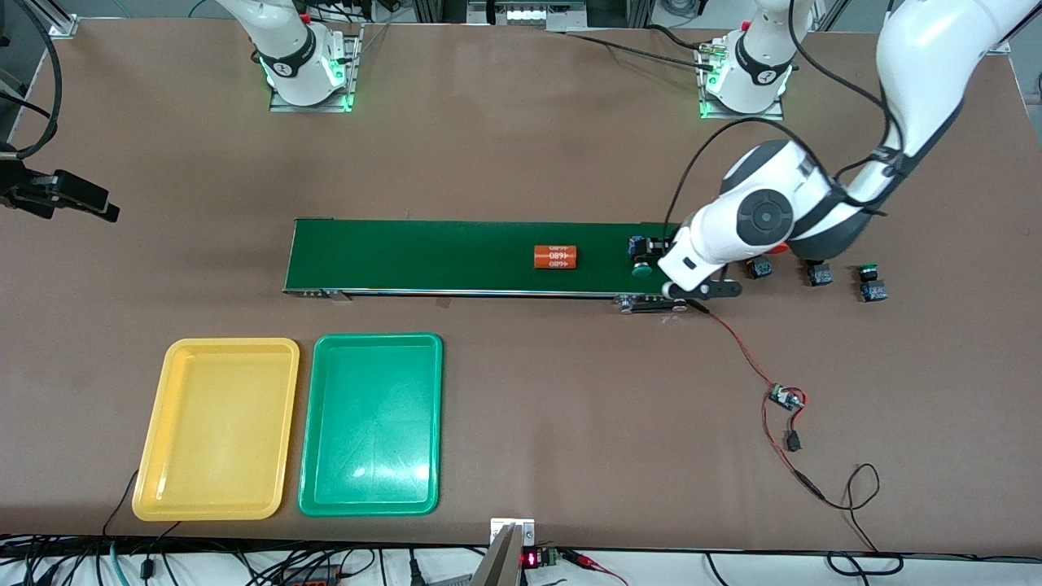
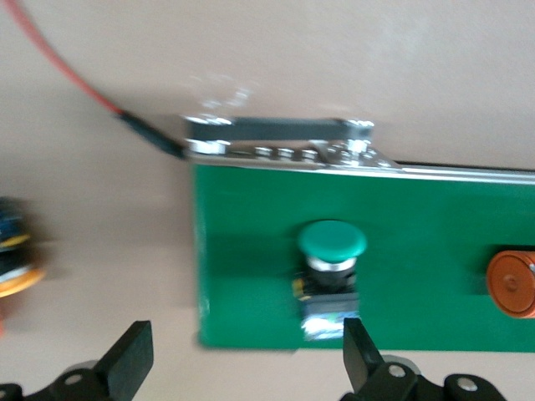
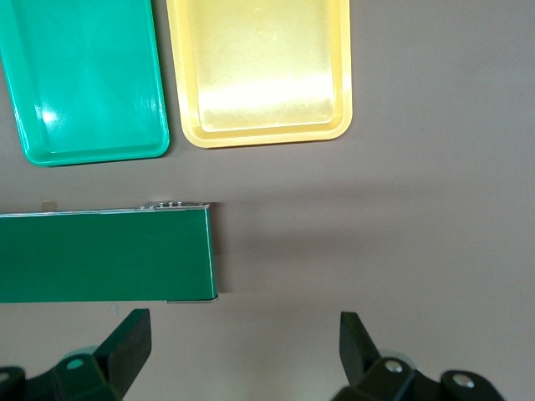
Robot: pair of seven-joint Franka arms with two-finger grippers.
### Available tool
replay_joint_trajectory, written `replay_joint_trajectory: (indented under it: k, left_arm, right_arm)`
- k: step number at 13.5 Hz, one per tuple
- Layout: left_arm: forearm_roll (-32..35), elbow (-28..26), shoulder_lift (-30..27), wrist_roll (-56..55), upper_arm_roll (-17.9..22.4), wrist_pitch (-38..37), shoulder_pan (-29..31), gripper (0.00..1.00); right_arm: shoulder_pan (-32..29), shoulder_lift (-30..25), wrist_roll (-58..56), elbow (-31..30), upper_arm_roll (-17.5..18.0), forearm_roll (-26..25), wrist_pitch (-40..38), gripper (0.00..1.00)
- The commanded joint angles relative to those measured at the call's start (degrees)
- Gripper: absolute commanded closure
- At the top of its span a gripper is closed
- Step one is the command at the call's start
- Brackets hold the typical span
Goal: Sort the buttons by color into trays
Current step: 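Place the green-cap button on the conveyor belt with the left gripper, then return the left gripper and grasp a black orange-cap button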
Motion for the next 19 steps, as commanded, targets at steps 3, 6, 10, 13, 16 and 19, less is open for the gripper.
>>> replay_joint_trajectory:
  k: [3, 6, 10, 13, 16, 19]
  left_arm:
    - [8.93, 7.48, -0.92, 14.53, 0.22, -12.26, 7.12, 0.00]
    - [13.16, 6.87, -0.22, 21.14, 0.66, -11.56, 16.00, 0.00]
    - [15.11, 6.60, 3.03, 27.38, 3.63, -8.67, 23.66, 0.00]
    - [15.11, 5.64, 3.12, 36.34, 11.27, -0.69, 24.38, 0.00]
    - [15.11, 3.01, 3.39, 37.94, 17.17, 8.54, 24.11, 0.02]
    - [18.18, 1.24, 3.82, 38.30, 19.03, 11.02, 24.46, 0.04]
  right_arm:
    - [-0.38, -0.52, -0.44, -0.30, 0.18, 0.85, 0.06, 0.00]
    - [-0.30, -0.52, -0.44, -0.21, 0.18, 0.85, 0.41, 0.00]
    - [-0.21, -0.52, -0.44, -0.21, 0.27, 0.94, 0.23, 0.00]
    - [-0.21, -0.61, -0.36, -0.21, 0.27, 0.94, -0.03, 0.00]
    - [0.05, -0.61, -0.36, -0.21, 0.27, 1.03, -0.12, 0.00]
    - [-0.12, -0.52, -0.36, -0.21, 0.27, 1.12, -0.21, 0.00]
